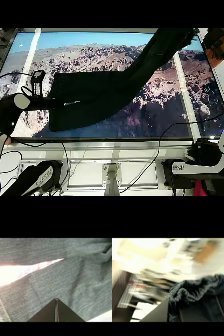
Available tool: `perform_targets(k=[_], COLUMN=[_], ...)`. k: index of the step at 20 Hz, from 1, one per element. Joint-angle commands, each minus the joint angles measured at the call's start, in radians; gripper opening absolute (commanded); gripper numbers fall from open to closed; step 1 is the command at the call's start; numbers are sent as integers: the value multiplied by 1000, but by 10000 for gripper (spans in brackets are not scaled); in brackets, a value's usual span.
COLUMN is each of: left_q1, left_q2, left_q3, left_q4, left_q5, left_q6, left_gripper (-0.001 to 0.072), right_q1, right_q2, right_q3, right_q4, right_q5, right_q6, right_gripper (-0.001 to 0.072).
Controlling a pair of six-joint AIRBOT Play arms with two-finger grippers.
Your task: Fold the clothes and pants, and hang the long-sleeved shirts on hangers.
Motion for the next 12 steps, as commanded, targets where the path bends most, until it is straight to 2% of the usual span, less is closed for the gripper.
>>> perform_targets(k=[1,2,3,6,9,12], left_q1=[8,18,31,123,303,480], left_q2=[0,-1,0,6,27,27], left_q3=[0,-1,-2,-38,-115,-175], left_q4=[0,0,0,-27,-203,-225], left_q5=[-8,-23,-47,-122,-178,-206], left_q6=[11,12,22,41,134,134], left_gripper=[13,13,13,12,12,14], right_q1=[-17,-23,-32,-76,-105,-111], right_q2=[-1,0,0,1,1,1], right_q3=[20,-29,-84,-288,-491,-562], right_q4=[-766,-940,-1035,-1067,-1086,-1073], right_q5=[406,554,652,796,756,666], right_q6=[273,258,220,126,126,96], right_gripper=[57,57,57,58,59,59])
